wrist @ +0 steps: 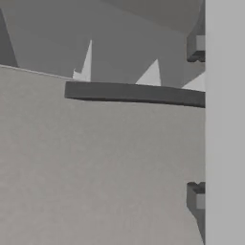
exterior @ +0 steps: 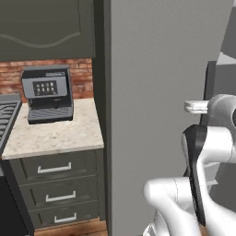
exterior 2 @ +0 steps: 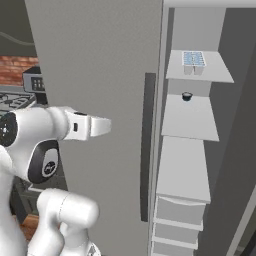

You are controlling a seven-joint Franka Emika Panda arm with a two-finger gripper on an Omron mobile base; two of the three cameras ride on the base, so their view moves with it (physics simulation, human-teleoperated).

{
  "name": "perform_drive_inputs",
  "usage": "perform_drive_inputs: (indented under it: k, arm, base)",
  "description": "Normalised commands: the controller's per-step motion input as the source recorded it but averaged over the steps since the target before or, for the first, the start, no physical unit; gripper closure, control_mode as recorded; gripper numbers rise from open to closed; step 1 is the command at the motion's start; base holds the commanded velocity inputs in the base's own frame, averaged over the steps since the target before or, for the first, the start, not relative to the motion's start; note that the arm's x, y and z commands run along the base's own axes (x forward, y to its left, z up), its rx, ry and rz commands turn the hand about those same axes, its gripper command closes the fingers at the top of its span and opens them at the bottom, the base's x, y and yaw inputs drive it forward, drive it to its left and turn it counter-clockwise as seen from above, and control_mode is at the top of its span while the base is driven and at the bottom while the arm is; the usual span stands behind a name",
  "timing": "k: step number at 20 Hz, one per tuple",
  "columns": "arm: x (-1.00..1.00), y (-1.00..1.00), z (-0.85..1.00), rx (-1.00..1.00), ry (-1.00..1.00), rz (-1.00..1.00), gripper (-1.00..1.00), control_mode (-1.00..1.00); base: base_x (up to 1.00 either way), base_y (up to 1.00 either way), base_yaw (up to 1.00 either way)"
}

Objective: Open the freezer door, pick up the ice cube tray from the freezer, and place it on the dining counter.

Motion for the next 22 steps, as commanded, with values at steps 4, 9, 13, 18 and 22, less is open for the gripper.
perform_drive_inputs:
  k: [4, 9, 13, 18, 22]
  arm:
    - [-0.28, 0.74, 0.28, 0.12, 0.15, 0.28, -1.00, -1.00]
    - [-0.34, 0.33, 0.20, 0.11, 0.15, 0.09, -1.00, -1.00]
    - [-0.23, 0.01, 0.00, 0.10, 0.07, 0.00, -1.00, -1.00]
    - [0.00, 0.00, 0.00, 0.00, 0.01, -0.05, -1.00, -1.00]
    - [-0.09, 0.00, 0.00, 0.01, 0.07, -0.01, -1.00, -1.00]
  base:
    - [0.00, 0.00, 0.00]
    - [0.00, 0.00, 0.00]
    - [0.00, 0.00, 0.00]
    - [0.00, 0.00, 0.00]
    - [0.00, 0.00, 0.00]
